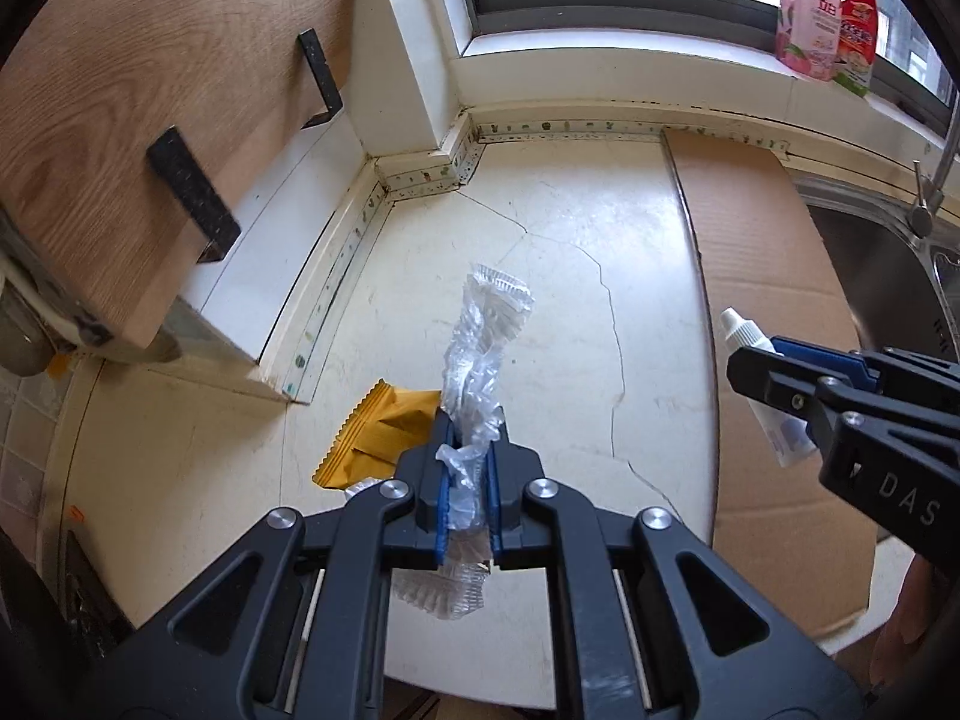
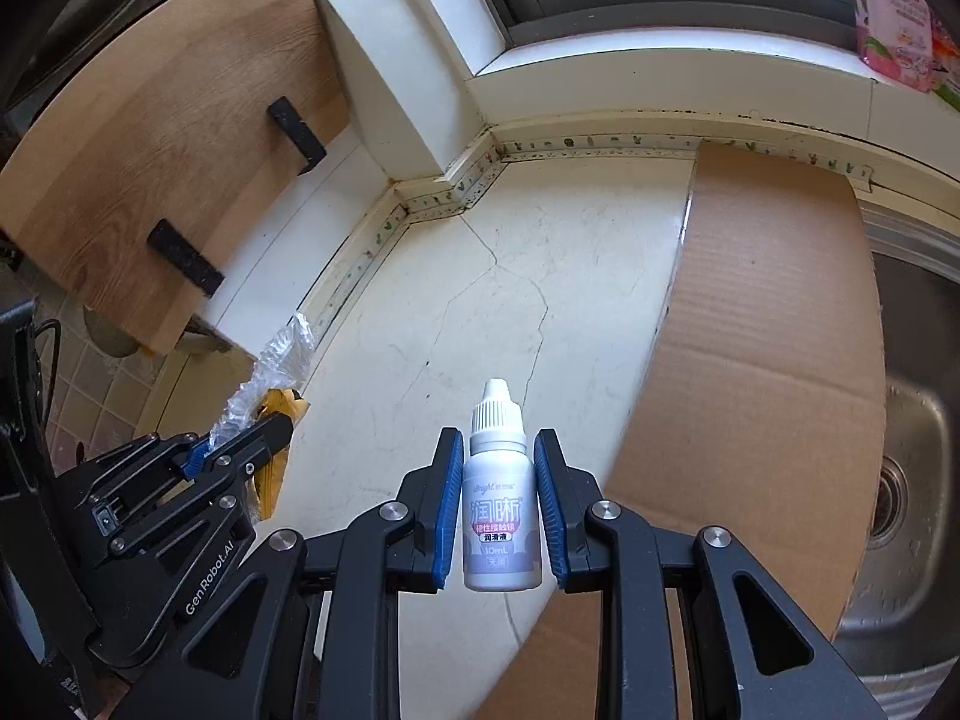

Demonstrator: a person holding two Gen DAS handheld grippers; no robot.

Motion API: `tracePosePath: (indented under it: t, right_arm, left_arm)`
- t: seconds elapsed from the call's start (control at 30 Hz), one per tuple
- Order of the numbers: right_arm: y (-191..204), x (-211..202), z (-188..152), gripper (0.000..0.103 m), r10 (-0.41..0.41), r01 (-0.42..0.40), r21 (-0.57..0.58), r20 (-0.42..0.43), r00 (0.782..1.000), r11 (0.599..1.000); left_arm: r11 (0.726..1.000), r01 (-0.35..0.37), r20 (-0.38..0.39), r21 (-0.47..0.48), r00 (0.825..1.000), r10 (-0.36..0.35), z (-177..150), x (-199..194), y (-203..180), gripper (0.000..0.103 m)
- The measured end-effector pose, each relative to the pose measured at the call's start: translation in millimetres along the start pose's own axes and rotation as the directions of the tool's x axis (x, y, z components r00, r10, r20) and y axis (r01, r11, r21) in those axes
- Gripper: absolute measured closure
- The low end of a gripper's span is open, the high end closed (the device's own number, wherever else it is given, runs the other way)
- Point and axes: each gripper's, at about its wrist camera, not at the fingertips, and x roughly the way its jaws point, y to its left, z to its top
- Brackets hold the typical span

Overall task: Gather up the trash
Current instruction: 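Carry the bag, packet and dropper bottle over the trash bin and open both tools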

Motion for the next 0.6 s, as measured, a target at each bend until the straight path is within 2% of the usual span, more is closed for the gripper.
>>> tracePosePath:
  t: [0.33, 0.6]
  right_arm:
    - [62, -90, -146, 0.079, -0.034, 0.031, 0.05, 0.063, 0.997, 0.998]
    - [107, -141, -274, 0.079, -0.056, 0.055, 0.048, 0.032, 0.998, 0.997]
  left_arm:
    - [0.995, 0.091, 0.044, 0.041, 0.995, -0.093, -125, -99, 17, 0.096]
    - [0.987, 0.157, 0.013, 0.02, 0.987, -0.157, -218, -140, 22, 0.096]
